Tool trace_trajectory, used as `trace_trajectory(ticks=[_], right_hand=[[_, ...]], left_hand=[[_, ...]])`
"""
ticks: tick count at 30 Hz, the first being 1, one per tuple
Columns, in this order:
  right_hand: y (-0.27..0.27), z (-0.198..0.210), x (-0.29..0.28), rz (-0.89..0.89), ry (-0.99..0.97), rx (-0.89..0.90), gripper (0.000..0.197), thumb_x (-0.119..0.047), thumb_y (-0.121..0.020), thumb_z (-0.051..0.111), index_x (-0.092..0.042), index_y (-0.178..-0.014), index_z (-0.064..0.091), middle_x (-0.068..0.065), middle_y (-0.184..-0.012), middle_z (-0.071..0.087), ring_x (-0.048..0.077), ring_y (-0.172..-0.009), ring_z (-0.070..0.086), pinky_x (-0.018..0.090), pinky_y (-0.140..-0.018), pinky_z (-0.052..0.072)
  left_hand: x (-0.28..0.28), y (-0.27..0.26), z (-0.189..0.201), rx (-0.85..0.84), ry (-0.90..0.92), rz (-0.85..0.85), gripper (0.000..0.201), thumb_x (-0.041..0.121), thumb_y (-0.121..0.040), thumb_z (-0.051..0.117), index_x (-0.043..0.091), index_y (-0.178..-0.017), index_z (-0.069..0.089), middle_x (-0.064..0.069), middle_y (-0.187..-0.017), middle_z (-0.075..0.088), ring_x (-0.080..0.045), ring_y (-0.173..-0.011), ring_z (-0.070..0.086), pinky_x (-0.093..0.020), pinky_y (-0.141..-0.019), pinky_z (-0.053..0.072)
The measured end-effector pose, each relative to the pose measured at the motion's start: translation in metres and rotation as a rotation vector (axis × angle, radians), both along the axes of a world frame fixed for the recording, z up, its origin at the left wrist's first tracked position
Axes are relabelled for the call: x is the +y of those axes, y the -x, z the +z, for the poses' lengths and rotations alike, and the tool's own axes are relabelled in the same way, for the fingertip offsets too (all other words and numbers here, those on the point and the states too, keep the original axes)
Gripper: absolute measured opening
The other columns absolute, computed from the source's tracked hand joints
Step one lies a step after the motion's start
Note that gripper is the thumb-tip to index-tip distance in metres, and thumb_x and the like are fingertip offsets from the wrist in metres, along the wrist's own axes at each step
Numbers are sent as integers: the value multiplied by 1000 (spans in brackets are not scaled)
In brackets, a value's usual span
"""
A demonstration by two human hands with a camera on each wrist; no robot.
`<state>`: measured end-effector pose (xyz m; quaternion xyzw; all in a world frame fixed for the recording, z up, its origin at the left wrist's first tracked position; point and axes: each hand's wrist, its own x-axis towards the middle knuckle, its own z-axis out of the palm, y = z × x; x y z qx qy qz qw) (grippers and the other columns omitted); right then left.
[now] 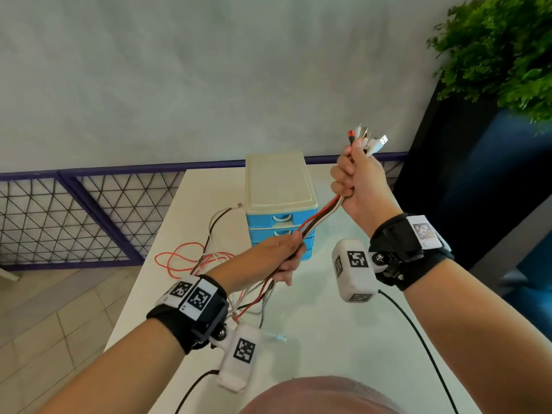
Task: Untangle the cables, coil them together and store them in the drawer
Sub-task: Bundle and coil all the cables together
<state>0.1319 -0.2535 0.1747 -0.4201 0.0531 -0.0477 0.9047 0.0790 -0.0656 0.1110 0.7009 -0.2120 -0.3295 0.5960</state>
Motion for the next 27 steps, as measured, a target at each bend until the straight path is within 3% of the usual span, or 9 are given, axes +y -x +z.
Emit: trace_trajectory(ticks=[5, 8, 10, 11, 14, 17, 20, 23, 27], right_hand=[[10, -2, -5, 219, 230, 89, 32, -35, -103, 37, -19, -77, 45, -9, -51, 28, 2, -37, 21, 16, -32, 12], [18, -11, -2, 476, 503, 163, 30, -38, -102, 38, -19, -80, 46, -10, -50, 27, 1, -36, 21, 13, -29, 15], [23, -18, 3, 642, 599, 176, 29, -37, -102, 41, -17, -81, 47, -9, -51, 26, 1, -36, 21, 13, -30, 16], [26, -20, 4, 708, 609, 174, 30, -36, -101, 42, -16, -79, 47, -8, -51, 25, 1, -36, 20, 13, -30, 15], [32, -21, 6, 820, 437, 159, 27, -29, -98, 46, -14, -76, 48, -8, -49, 27, -1, -33, 21, 11, -29, 15], [34, -23, 11, 768, 150, 120, 18, -24, -93, 47, -10, -84, 54, -7, -49, 35, 0, -34, 30, 12, -31, 24], [31, -28, 16, 560, 124, 96, 24, -28, -99, 45, -11, -87, 58, -4, -61, 49, 7, -54, 49, 20, -54, 39], [31, -33, 14, 465, 210, 148, 30, -37, -98, 47, -16, -96, 68, 4, -96, 71, 16, -92, 67, 33, -75, 53], [36, -37, 20, 585, 222, 164, 39, -38, -98, 46, -12, -124, 60, 20, -119, 66, 31, -102, 61, 45, -94, 44]], left_hand=[[9, -15, 10, -40, -108, 81, 46, 60, -88, 34, 19, -75, 49, 11, -56, 35, -8, -49, 26, -19, -50, 24], [12, -30, 18, -309, -270, 88, 37, 49, -93, 42, 23, -71, 58, 14, -55, 52, -5, -52, 38, -24, -51, 33], [10, -35, 27, -444, -403, 20, 31, 44, -94, 49, 22, -78, 65, 4, -68, 63, -5, -62, 50, -32, -63, 44], [9, -35, 34, -494, -469, -24, 27, 40, -94, 51, 20, -81, 66, 2, -73, 65, -2, -63, 51, -28, -67, 45], [4, -32, 49, -605, -602, -102, 19, 31, -95, 53, 19, -98, 67, 4, -85, 66, 3, -70, 55, -7, -63, 40], [3, -28, 55, -605, -633, -120, 24, 32, -95, 53, 18, -108, 67, -2, -99, 70, -16, -88, 61, -19, -73, 43], [6, -30, 56, -577, -589, -131, 20, 34, -95, 52, 19, -94, 66, -12, -94, 67, -24, -82, 59, -34, -75, 46], [6, -31, 59, -604, -537, -74, 17, 33, -94, 54, 22, -84, 63, -13, -84, 63, -17, -73, 52, -32, -69, 42], [2, -32, 61, -603, -515, 15, 20, 29, -88, 63, 22, -89, 44, -8, -94, 65, -23, -80, 59, -44, -78, 49]])
